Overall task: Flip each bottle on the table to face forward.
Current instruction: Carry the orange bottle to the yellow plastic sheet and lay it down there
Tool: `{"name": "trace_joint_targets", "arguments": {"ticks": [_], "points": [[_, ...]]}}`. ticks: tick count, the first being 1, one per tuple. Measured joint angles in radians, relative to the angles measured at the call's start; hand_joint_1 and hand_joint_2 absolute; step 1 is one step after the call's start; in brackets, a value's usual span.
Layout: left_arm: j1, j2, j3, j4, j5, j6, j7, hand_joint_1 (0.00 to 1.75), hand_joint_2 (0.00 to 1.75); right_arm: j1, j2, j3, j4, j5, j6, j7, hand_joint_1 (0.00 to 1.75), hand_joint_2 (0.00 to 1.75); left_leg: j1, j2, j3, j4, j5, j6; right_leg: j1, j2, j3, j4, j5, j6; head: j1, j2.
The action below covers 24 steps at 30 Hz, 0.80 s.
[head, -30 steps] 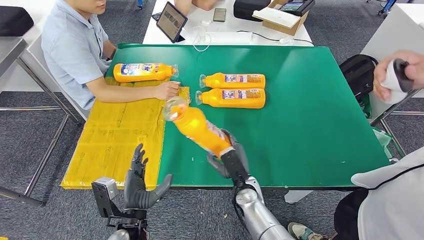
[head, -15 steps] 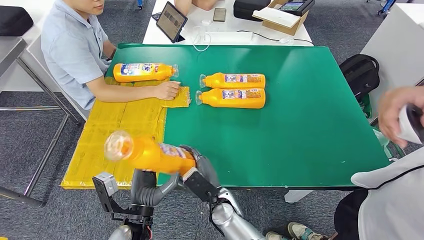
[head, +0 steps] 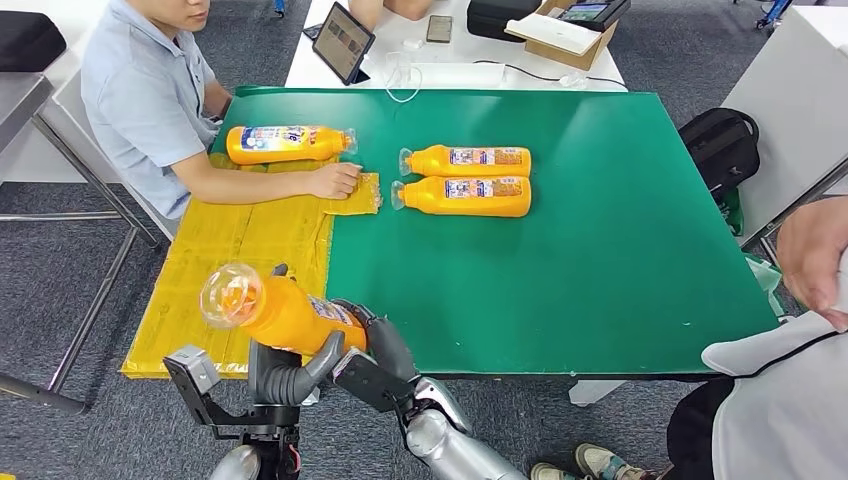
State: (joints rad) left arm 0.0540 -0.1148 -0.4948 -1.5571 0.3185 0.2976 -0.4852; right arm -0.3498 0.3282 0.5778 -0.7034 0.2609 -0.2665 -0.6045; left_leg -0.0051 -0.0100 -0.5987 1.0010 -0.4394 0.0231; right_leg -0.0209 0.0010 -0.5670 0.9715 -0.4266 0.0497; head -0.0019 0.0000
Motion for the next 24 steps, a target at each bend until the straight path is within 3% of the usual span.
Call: {"name": "trace_joint_targets", "arguments": {"ticks": [8,9,10,12,13,14,16,19,24], "points": [[0.000,0.000,0.011,0.001,0.015,0.016,0.003,1.75,1.75,-0.013,-0.001,0.036,0.009,0.010,-0.004,0.011,1.75,1.75,0.000,0.000,0.000,0.000,0.000,0.000,0.000,0.000,0.000,0.000,0.000,0.000,0.000,0.000],[0.000,0.000,0.013,0.001,0.015,0.016,0.003,1.75,1.75,-0.013,-0.001,0.037,0.009,0.010,-0.004,0.011,1.67,1.75,0.000,0.000,0.000,0.000,0.000,0.000,0.000,0.000,0.000,0.000,0.000,0.000,0.000,0.000],[0.000,0.000,0.014,0.001,0.015,0.016,0.003,1.75,1.75,-0.013,-0.001,0.038,0.010,0.010,-0.004,0.011,1.35,1.75,0.000,0.000,0.000,0.000,0.000,0.000,0.000,0.000,0.000,0.000,0.000,0.000,0.000,0.000],[-0.001,0.000,0.015,0.002,0.016,0.017,0.003,1.75,1.75,-0.013,-0.001,0.040,0.011,0.010,-0.006,0.011,0.48,1.75,0.000,0.000,0.000,0.000,0.000,0.000,0.000,0.000,0.000,0.000,0.000,0.000,0.000,0.000],[-0.003,0.000,0.016,0.003,0.018,0.017,0.004,1.75,1.75,-0.013,-0.001,0.043,0.012,0.008,-0.006,0.010,0.12,1.31,0.000,0.000,0.000,0.000,0.000,0.000,0.000,0.000,0.000,0.000,0.000,0.000,0.000,0.000],[-0.004,0.000,0.017,0.004,0.024,0.017,0.007,1.75,1.75,-0.013,-0.001,0.048,0.012,0.003,-0.006,0.009,0.00,0.87,0.000,0.000,0.000,0.000,0.000,0.000,0.000,0.000,0.000,0.000,0.000,0.000,0.000,0.000],[-0.008,0.000,0.021,0.006,0.049,0.012,0.018,1.75,1.75,-0.012,-0.001,0.060,0.013,-0.014,-0.006,0.003,0.00,0.00,0.000,0.000,0.000,0.000,0.000,0.000,0.000,0.000,0.000,0.000,0.000,0.000,0.000,0.000],[-0.016,0.001,0.028,0.006,0.107,-0.015,0.047,1.75,1.75,-0.006,-0.004,0.074,0.006,-0.043,-0.031,-0.026,0.00,0.00,0.000,0.000,0.000,0.000,0.000,0.000,0.000,0.000,-0.001,0.000,0.000,0.000,0.000,0.000],[-0.050,0.003,0.026,0.004,0.113,-0.057,0.071,1.75,1.75,0.042,-0.034,0.105,-0.105,-0.140,-0.184,-0.078,0.00,0.00,0.000,0.000,0.000,0.000,0.000,0.000,0.000,0.000,0.000,0.000,0.000,0.000,0.000,0.000]]}}
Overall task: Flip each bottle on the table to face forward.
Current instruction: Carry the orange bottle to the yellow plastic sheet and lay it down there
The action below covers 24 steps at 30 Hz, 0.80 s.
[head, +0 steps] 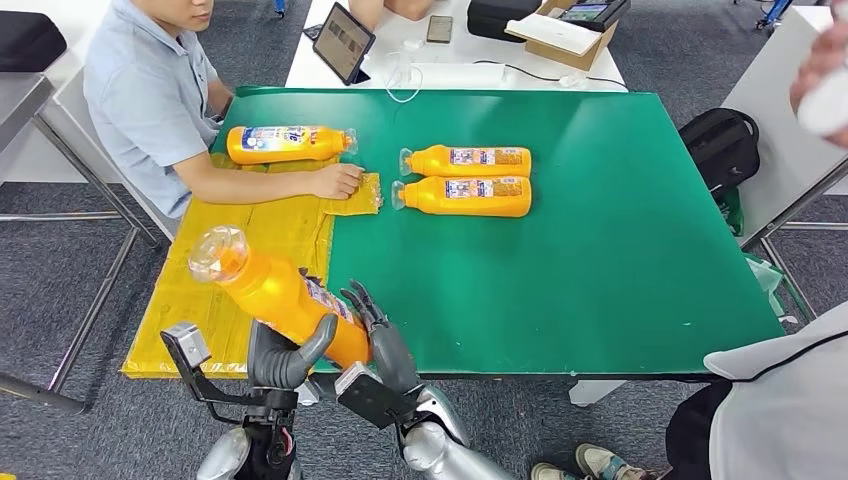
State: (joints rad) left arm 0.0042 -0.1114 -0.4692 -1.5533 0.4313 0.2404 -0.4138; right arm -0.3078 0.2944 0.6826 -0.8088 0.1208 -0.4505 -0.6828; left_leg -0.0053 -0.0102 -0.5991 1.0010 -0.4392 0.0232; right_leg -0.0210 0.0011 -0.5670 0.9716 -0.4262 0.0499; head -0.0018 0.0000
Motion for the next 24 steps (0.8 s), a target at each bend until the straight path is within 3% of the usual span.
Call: {"name": "trace_joint_targets", "arguments": {"ticks": [6,10,15,24], "points": [[-0.013,0.028,0.012,-0.034,-0.138,0.091,-0.002,1.75,1.75,0.065,-0.010,-0.039,-0.192,-0.089,-0.190,-0.009,0.00,0.00,0.000,0.000,0.000,0.000,0.000,0.000,0.000,0.000,0.000,0.000,0.000,0.000,0.000,0.000],[0.001,0.064,0.081,-0.039,-0.238,0.175,0.031,1.75,1.75,0.108,-0.009,-0.144,-0.382,-0.206,-0.170,-0.017,0.00,0.00,0.001,0.003,0.000,0.000,0.000,0.000,0.001,0.003,-0.003,0.000,0.000,0.000,-0.002,0.000],[-0.052,0.095,0.156,-0.010,-0.414,0.187,0.050,1.75,1.75,0.144,0.000,-0.259,-0.539,-0.198,-0.191,-0.018,0.00,0.00,0.001,0.002,0.000,0.000,0.000,0.000,0.000,0.002,-0.001,0.000,0.000,0.000,-0.002,0.000],[-0.199,0.122,0.186,0.198,-0.682,0.162,0.112,1.75,1.75,0.185,0.015,-0.362,-0.621,-0.144,-0.182,-0.018,0.00,0.00,0.000,0.001,0.001,0.000,0.000,0.000,0.000,0.001,-0.001,0.000,0.001,0.000,-0.002,0.000]]}}
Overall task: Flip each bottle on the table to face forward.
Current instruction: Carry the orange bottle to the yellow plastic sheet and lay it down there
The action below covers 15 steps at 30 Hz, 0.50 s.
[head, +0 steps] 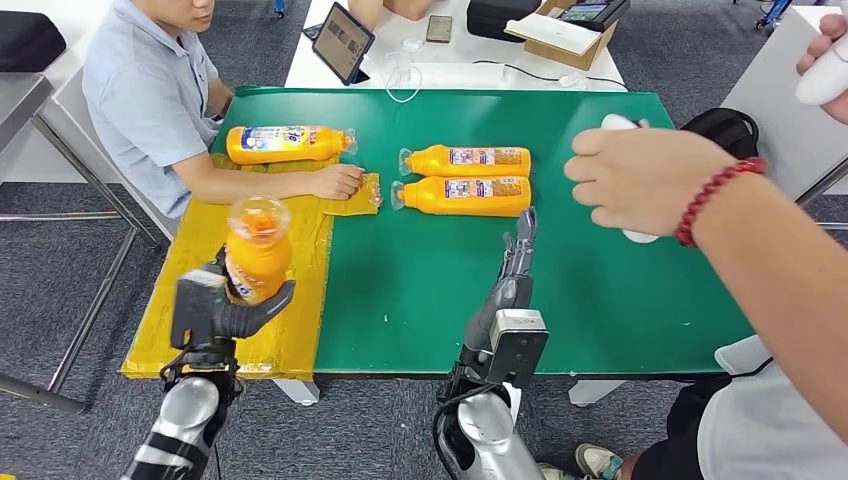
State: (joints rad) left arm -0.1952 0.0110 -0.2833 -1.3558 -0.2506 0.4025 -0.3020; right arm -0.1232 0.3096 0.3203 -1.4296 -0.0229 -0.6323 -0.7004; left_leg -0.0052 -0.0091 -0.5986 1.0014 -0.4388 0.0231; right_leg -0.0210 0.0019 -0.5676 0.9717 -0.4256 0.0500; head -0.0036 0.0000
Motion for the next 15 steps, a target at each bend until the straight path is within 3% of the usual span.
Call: {"name": "trace_joint_targets", "arguments": {"ticks": [6,15], "points": [[-0.097,-0.003,0.001,0.220,-0.143,0.045,0.015,1.75,1.75,0.007,0.001,-0.001,-0.001,0.020,0.002,0.000,0.00,0.00,0.000,0.001,0.000,0.000,0.000,0.000,0.000,0.000,0.000,0.000,0.000,0.000,0.000,0.000],[-0.137,-0.006,0.001,0.315,-0.149,0.048,0.015,1.75,1.75,0.008,0.001,-0.001,-0.001,0.022,0.002,0.000,0.00,0.00,0.000,0.001,0.000,0.000,0.000,0.000,0.000,0.000,0.000,0.000,0.000,0.000,0.000,0.000]]}}
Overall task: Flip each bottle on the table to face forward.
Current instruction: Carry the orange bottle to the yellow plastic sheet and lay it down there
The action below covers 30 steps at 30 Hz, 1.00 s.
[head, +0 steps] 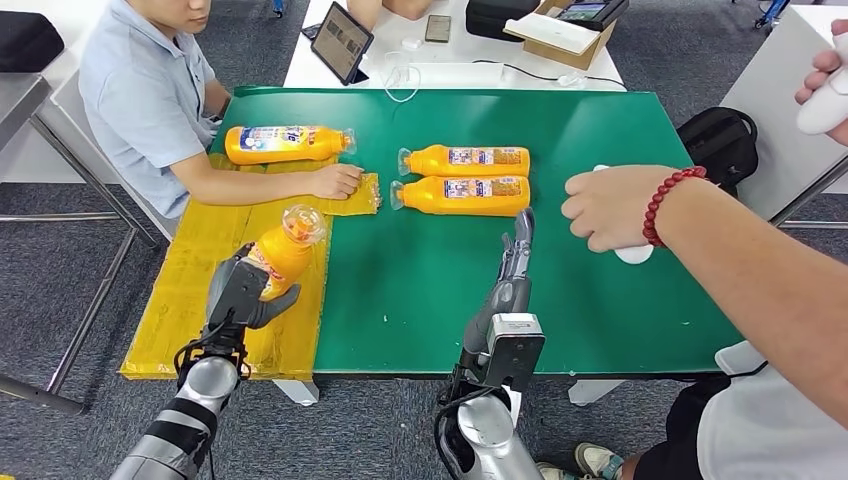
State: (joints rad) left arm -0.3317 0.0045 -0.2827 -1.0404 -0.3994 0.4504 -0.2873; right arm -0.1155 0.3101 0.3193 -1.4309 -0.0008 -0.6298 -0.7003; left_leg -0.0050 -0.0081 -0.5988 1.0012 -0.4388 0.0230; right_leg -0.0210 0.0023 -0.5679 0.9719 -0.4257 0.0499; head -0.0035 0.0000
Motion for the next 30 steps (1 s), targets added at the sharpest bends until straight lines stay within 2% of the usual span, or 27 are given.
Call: {"name": "trace_joint_targets", "arguments": {"ticks": [5,12,13,16,19,21,22,23,25,26,27,30], "points": [[-0.014,-0.002,-0.001,0.027,-0.037,0.010,0.008,1.75,1.75,0.000,0.000,0.000,0.000,0.003,0.000,0.000,0.00,0.00,0.000,0.000,0.000,0.000,0.000,0.000,0.000,0.000,0.000,0.000,0.000,0.000,0.000,0.000],[-0.133,-0.012,-0.051,0.271,-0.372,0.065,0.091,1.75,1.75,-0.006,-0.009,0.044,0.004,0.020,-0.021,0.000,0.00,0.00,0.000,0.000,0.004,0.000,0.000,0.000,0.000,0.001,0.004,0.000,0.000,0.000,0.000,0.000],[-0.153,-0.016,-0.062,0.313,-0.410,0.061,0.109,1.38,1.75,-0.010,-0.013,0.061,0.008,0.020,-0.027,0.000,0.00,0.00,0.000,0.001,0.005,0.000,0.000,0.000,0.000,0.001,0.005,0.000,0.000,0.000,0.000,0.000],[-0.200,-0.027,-0.080,0.405,-0.444,0.018,0.148,0.11,1.75,-0.017,-0.022,0.103,0.023,0.019,-0.036,0.000,0.00,0.00,0.000,0.002,0.009,-0.001,-0.001,0.000,0.000,0.002,0.008,0.000,0.000,0.000,0.000,0.000],[-0.242,-0.035,-0.090,0.471,-0.470,-0.081,0.181,0.18,1.75,-0.017,-0.026,0.117,0.043,0.021,-0.029,0.000,0.00,0.00,0.000,0.002,0.013,-0.001,-0.001,-0.001,0.000,0.002,0.011,0.000,0.000,-0.001,0.000,0.000],[-0.260,-0.037,-0.109,0.507,-0.523,-0.147,0.217,0.77,1.75,-0.015,-0.028,0.117,0.054,0.021,-0.027,0.000,0.00,0.00,0.000,0.003,0.014,-0.001,-0.001,-0.001,0.000,0.004,0.013,0.001,0.000,-0.001,0.000,0.000],[-0.265,-0.037,-0.120,0.521,-0.550,-0.164,0.232,0.90,1.75,-0.014,-0.029,0.117,0.059,0.021,-0.027,0.000,0.00,0.00,0.000,0.004,0.015,-0.001,-0.001,-0.001,0.000,0.005,0.013,0.001,0.000,-0.001,0.000,0.000],[-0.268,-0.037,-0.130,0.531,-0.572,-0.170,0.243,0.89,1.75,-0.012,-0.030,0.118,0.064,0.021,-0.027,0.000,0.00,0.00,0.000,0.005,0.016,-0.001,-0.001,-0.001,0.000,0.006,0.013,0.001,0.000,-0.001,0.000,0.000],[-0.272,-0.040,-0.147,0.547,-0.603,-0.167,0.254,0.22,1.75,-0.010,-0.033,0.119,0.072,0.020,-0.027,0.000,0.00,0.00,0.000,0.005,0.016,-0.001,-0.001,-0.001,0.000,0.006,0.014,0.001,0.000,-0.001,0.000,0.000],[-0.275,-0.042,-0.154,0.553,-0.612,-0.166,0.255,0.05,1.75,-0.009,-0.034,0.120,0.076,0.020,-0.027,0.000,0.00,0.00,0.000,0.004,0.016,-0.001,-0.001,-0.001,0.000,0.006,0.014,0.001,0.000,-0.001,0.000,0.000],[-0.277,-0.045,-0.160,0.559,-0.617,-0.167,0.256,0.00,1.75,-0.009,-0.034,0.120,0.079,0.019,-0.028,0.000,0.00,0.00,0.000,0.004,0.017,-0.001,-0.001,-0.001,0.000,0.005,0.015,0.001,0.000,-0.001,0.000,0.000],[-0.287,-0.054,-0.167,0.576,-0.619,-0.184,0.271,0.00,1.75,-0.009,-0.034,0.121,0.087,0.019,-0.029,0.000,0.00,0.00,0.000,0.003,0.018,-0.001,-0.001,-0.001,0.000,0.004,0.016,0.001,-0.001,-0.001,0.000,0.000]]}}
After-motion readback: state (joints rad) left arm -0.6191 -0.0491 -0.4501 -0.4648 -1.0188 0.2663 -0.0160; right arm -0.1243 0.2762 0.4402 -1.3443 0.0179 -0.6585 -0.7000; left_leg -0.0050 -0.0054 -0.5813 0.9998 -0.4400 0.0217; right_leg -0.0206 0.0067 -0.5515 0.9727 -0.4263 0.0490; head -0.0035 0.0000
